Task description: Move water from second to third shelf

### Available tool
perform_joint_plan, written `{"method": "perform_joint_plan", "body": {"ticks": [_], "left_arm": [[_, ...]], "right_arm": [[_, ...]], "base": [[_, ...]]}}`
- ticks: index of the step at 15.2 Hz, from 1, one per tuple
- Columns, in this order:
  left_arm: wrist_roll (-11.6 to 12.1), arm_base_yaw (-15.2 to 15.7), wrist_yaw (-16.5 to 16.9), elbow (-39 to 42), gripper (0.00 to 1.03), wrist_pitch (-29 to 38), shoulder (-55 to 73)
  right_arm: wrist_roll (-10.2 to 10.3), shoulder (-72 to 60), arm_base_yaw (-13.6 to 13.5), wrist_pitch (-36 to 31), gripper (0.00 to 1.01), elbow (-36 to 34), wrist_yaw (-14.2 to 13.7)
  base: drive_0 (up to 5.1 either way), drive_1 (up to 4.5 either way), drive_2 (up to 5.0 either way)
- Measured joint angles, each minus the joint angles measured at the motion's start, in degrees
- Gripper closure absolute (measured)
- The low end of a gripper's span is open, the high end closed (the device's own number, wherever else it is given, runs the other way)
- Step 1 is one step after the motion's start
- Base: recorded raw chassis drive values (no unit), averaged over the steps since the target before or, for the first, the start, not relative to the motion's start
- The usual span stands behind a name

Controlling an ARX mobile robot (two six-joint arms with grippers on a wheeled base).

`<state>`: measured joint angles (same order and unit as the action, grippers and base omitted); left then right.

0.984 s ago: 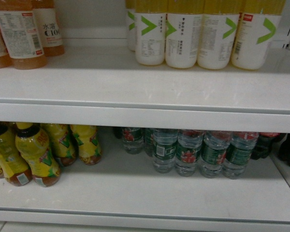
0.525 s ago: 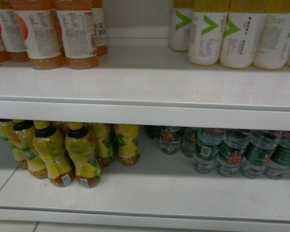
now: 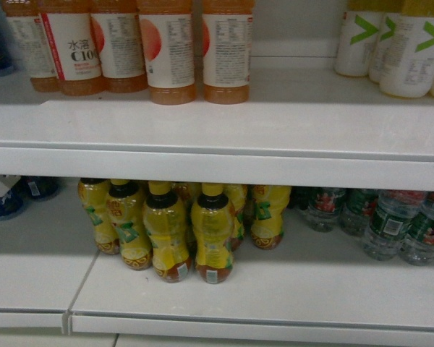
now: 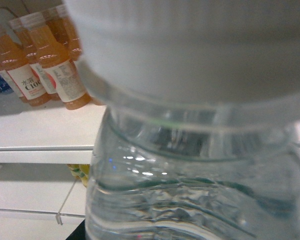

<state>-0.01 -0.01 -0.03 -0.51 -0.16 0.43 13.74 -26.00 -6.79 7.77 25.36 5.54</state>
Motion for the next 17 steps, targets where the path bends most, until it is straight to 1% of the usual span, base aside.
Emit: {"method": "perform_joint_plan", "body": {"ticks": [17], "left_arm": [[0.02, 0.00, 0.00, 0.00, 0.05, -0.04, 0.00]], "right_arm": [[0.02, -0.02, 0.02, 0.04, 0.58, 0.00, 0.02]], "base": [[-4.6, 2.18, 2.2]]}}
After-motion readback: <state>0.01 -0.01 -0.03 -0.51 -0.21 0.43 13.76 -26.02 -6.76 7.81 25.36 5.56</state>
